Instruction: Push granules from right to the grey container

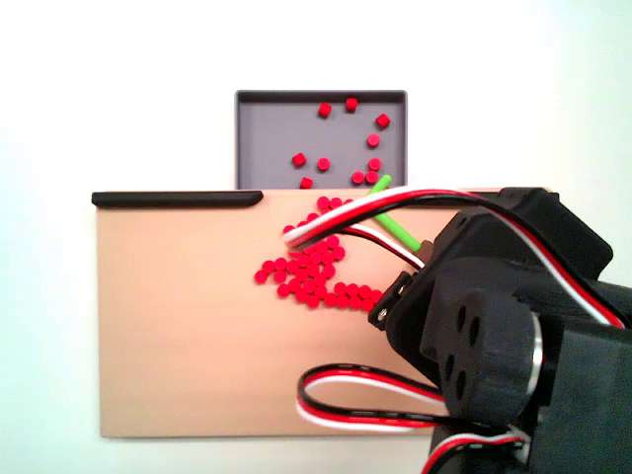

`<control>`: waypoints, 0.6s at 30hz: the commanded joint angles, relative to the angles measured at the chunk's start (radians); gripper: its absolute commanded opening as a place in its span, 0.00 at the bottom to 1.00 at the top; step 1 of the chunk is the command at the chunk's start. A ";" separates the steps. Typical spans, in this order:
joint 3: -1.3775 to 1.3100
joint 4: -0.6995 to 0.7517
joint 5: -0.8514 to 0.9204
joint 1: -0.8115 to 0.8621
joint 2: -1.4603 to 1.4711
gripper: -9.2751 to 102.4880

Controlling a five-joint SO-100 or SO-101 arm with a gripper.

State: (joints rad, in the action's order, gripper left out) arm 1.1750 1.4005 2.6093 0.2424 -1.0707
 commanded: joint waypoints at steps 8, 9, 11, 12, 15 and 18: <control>-0.034 0.000 -0.106 -0.018 -0.029 0.08; -0.034 0.000 -0.112 -0.020 -0.029 0.08; -0.034 0.000 -0.121 -0.021 -0.031 0.08; -0.034 0.000 -0.127 -0.023 -0.031 0.08; -0.034 0.000 -0.150 -0.026 -0.032 0.08; -0.034 0.000 -0.175 -0.029 -0.034 0.08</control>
State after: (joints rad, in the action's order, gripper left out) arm 1.1750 1.3990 2.4544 0.2255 -1.0692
